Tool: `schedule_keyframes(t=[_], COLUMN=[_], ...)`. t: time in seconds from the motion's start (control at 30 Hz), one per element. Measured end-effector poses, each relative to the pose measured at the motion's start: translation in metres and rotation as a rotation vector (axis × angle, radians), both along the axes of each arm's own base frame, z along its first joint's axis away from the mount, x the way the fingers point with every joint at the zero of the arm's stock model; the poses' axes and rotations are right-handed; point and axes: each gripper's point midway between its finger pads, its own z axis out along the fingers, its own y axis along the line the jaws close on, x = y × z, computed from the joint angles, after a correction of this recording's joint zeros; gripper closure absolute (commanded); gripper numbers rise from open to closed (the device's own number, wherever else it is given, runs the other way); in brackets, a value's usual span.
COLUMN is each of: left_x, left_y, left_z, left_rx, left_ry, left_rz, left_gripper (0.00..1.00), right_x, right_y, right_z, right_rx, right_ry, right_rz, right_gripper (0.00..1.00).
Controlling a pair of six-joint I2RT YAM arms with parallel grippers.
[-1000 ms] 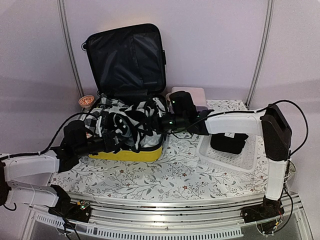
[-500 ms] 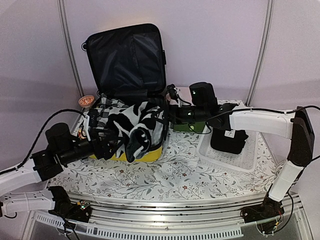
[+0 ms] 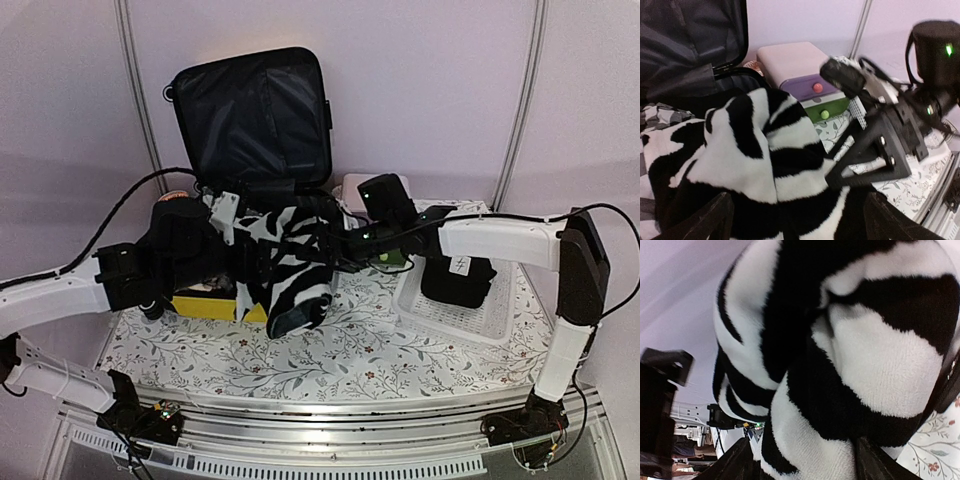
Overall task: Open, take out, and arrange the luggage
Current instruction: Place the clothes in the opened luggage, then pick up the clothes from the opened luggage.
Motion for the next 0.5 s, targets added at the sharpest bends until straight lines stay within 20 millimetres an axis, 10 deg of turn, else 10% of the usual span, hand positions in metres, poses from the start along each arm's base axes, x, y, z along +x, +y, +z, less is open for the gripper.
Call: schedule_keyframes(t=[0.5], left_x=[0.054], left_y=[0.061], left_z=[0.023], left_rx=[0.096], left_ry=[0.034], left_rz=[0.088], left_gripper=[0.04], right_x=[-0.039], right_y=[-0.035], right_z=[-0.003], right_rx=[-0.086], right_ry=[-0.002], right_rz=[-0.016], right_gripper=[0.17])
